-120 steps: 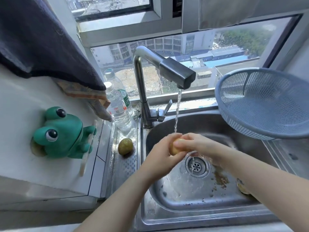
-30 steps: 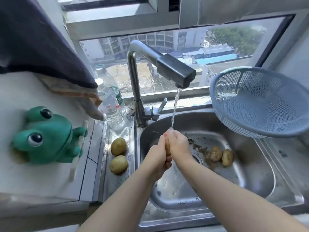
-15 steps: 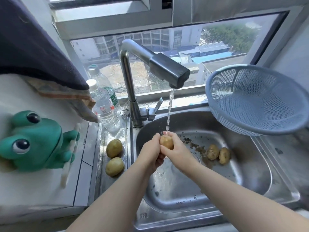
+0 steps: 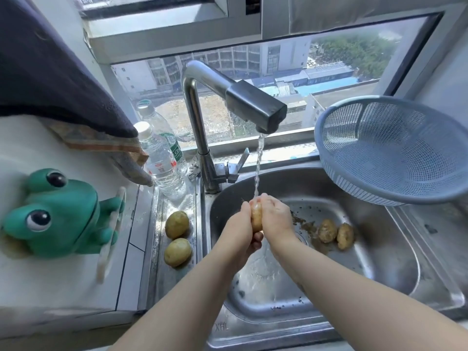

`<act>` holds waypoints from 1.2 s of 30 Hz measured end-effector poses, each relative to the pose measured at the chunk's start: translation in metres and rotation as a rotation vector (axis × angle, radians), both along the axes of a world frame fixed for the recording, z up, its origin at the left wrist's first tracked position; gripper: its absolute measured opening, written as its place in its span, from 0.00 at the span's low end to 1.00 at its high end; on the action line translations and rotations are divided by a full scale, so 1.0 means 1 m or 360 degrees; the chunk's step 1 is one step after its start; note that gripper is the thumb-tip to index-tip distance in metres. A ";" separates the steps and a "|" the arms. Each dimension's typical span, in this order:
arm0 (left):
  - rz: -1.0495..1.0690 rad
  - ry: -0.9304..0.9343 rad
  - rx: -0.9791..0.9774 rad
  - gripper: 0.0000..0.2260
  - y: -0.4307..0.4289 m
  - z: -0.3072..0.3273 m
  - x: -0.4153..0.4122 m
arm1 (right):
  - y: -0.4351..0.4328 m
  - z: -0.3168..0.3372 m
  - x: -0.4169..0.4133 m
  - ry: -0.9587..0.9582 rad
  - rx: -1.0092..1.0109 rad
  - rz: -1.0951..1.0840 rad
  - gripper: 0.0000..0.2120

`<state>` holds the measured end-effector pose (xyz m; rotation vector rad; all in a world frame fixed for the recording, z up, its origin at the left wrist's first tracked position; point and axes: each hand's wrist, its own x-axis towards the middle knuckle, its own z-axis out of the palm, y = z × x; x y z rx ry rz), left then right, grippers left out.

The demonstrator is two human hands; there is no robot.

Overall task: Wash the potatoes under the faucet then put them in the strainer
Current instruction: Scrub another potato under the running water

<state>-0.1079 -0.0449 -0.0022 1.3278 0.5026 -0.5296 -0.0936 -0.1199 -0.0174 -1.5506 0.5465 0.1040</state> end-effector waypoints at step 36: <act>0.0136 0.0245 -0.0070 0.12 0.016 -0.004 -0.001 | 0.001 0.006 -0.019 0.0019 0.0141 0.0510 0.13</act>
